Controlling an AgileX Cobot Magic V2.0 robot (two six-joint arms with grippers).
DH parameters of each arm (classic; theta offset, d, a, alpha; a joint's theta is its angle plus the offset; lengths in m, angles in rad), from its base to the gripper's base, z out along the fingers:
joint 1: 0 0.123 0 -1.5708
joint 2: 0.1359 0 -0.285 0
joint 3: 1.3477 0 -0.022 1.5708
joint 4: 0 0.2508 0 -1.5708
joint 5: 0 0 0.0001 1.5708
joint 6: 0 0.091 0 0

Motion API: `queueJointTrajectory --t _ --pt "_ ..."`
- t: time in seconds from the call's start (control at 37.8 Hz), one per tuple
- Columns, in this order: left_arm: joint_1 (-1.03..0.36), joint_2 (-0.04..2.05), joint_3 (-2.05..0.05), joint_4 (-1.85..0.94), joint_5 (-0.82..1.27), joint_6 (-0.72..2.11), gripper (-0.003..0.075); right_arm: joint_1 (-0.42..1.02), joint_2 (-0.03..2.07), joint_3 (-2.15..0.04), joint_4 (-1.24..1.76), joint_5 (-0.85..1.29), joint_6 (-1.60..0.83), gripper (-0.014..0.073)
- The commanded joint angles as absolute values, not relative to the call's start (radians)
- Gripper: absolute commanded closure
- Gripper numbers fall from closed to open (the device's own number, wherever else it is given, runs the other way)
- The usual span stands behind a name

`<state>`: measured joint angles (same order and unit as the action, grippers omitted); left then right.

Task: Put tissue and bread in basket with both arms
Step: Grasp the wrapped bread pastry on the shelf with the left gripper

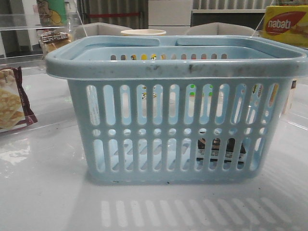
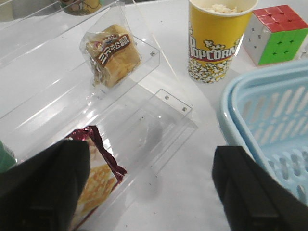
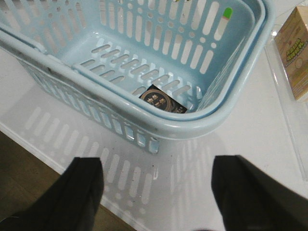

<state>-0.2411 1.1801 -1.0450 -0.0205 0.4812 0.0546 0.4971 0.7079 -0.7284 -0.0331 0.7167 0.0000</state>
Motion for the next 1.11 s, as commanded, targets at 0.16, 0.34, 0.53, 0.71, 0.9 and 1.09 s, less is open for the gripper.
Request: queueJointTrajectory --t 0.16,0.34,0.53,0.71,0.9,1.09 --pt "-0.163 1.437 -1.333 -0.024 0.414 0.054 0.0107 0.496 0.703 -0.757 -0.044 0.653 -0.009 0.0018" --pt "-0.115 1.645 -1.523 -0.044 0.448 0.054 0.0108 0.496 0.703 -0.757 -0.044 0.653 -0.009 0.0018" --pt "-0.106 1.812 -1.670 -0.050 0.451 0.054 0.0108 0.496 0.703 -0.757 -0.044 0.653 -0.009 0.0018" --pt "-0.105 1.948 -1.767 -0.052 0.411 0.054 0.0108 0.496 0.703 -0.757 -0.044 0.653 -0.009 0.0018" --pt "-0.105 2.015 -1.796 -0.048 0.370 0.054 0.0125 0.496 0.703 -0.757 -0.044 0.653 -0.009 0.0018" --pt "-0.105 2.027 -1.796 -0.046 0.362 0.054 0.0381 0.496 0.703 -0.757 -0.044 0.653 -0.009 0.0018"
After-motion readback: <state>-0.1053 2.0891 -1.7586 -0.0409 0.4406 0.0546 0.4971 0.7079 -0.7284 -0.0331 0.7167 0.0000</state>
